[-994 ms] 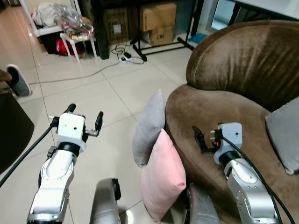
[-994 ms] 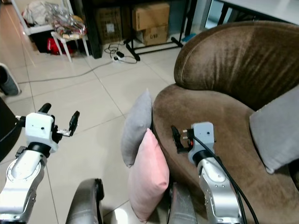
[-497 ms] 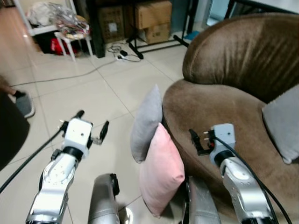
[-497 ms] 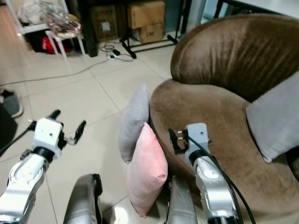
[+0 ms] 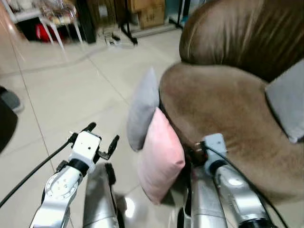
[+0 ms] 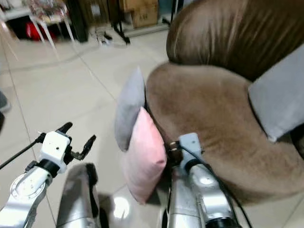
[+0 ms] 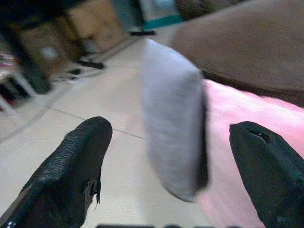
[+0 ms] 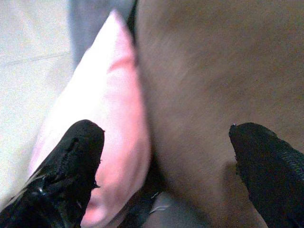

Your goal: Move the pillow to the sofa from floor

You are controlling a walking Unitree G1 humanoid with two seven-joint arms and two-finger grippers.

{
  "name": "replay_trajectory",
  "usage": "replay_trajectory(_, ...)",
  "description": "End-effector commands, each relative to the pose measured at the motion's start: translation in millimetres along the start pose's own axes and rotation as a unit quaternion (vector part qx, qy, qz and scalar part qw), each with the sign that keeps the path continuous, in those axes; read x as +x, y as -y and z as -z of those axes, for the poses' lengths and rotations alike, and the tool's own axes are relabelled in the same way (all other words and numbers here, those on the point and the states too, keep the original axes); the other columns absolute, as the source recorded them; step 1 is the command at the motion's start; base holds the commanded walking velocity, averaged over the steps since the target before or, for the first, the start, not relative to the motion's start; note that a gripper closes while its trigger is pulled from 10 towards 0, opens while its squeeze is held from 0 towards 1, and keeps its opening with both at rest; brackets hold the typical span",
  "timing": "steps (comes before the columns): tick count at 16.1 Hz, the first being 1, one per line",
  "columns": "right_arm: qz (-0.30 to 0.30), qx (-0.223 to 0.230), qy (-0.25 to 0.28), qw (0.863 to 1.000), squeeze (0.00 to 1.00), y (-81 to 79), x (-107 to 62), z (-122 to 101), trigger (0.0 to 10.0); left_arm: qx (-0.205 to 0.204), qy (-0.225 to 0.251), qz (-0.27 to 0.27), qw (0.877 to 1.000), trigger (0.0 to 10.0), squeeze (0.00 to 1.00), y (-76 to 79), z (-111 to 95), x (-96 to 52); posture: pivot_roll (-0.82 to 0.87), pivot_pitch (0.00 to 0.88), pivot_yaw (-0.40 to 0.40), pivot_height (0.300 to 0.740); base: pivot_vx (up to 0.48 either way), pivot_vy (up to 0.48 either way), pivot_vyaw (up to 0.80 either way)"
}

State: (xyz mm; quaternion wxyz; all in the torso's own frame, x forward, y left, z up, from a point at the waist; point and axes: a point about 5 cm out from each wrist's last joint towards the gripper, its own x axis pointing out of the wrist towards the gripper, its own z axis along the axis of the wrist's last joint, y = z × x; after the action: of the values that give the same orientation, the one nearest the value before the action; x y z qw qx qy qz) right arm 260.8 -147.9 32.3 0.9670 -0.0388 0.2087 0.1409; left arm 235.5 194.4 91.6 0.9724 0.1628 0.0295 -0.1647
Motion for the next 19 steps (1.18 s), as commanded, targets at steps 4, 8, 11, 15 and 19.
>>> replay_trajectory(4,-0.082,0.017,-0.013,0.996,1.00,-27.5,18.2,-5.6,10.0,-0.009,-0.003,0.051,0.999,10.0,0.56,5.9,-4.1,-12.4,-0.06,0.214,-0.002,0.451,0.000,0.000,0.00)
replay_trajectory(8,-0.109,0.065,-0.006,0.992,1.00,-44.6,29.3,-18.2,10.0,-0.014,-0.013,0.072,0.997,10.0,0.55,4.0,-3.4,-19.6,-0.05,0.231,0.009,0.451,0.000,0.000,0.00)
replay_trajectory(11,-0.102,-0.006,-0.046,0.994,0.96,-52.0,34.9,-8.8,10.0,-0.010,-0.018,0.075,0.997,10.0,0.56,1.5,-3.9,-18.6,-0.05,0.229,0.021,0.451,0.000,0.000,0.00)
replay_trajectory(15,-0.089,-0.022,-0.062,0.994,0.00,-54.4,36.9,-3.9,4.3,-0.006,-0.020,0.086,0.996,10.0,0.56,1.8,-3.7,-15.1,-0.05,0.203,0.022,0.451,0.000,0.000,0.00)
replay_trajectory(19,-0.083,-0.028,-0.065,0.994,0.00,-52.9,37.5,-2.5,0.0,-0.008,-0.035,0.109,0.993,10.0,0.56,3.6,1.3,-18.7,-0.05,0.178,0.012,0.451,0.000,0.000,0.00)
